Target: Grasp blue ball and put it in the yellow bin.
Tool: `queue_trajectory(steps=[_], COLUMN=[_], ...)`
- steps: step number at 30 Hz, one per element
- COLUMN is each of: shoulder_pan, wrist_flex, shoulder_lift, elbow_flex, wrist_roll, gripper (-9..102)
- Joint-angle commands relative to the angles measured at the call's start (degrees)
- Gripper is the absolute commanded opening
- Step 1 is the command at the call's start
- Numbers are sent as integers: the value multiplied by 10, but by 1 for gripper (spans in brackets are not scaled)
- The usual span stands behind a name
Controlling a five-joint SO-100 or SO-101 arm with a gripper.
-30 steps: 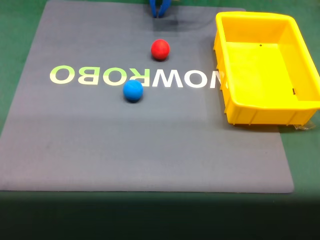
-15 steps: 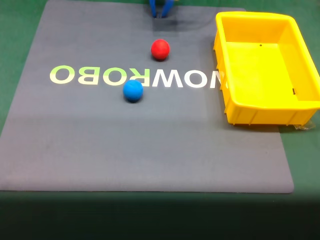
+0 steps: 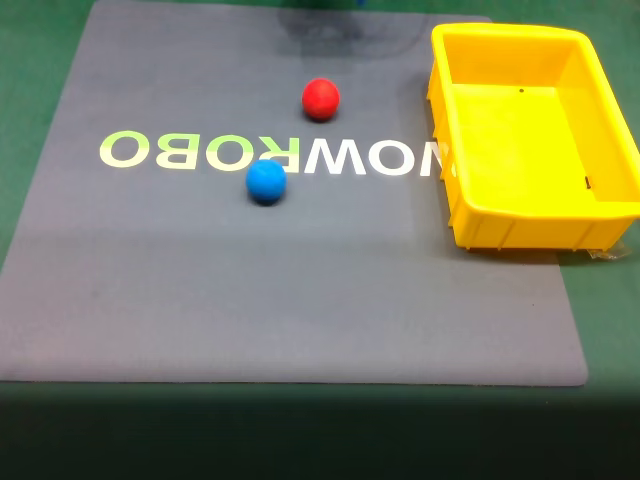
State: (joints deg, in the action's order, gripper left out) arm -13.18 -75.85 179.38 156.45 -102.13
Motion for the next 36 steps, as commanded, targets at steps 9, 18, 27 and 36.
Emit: queue_trajectory(steps=[9,18,27,36], shoulder_pan=[-59,-51,-24,-1], wrist_flex=[251,281,282,283], shoulder_lift=[-539,-798,-970,-1099], elbow_flex=[-348,-566,-713,-832], wrist_roll=[8,30,55,67], gripper=[32,32,31,31])
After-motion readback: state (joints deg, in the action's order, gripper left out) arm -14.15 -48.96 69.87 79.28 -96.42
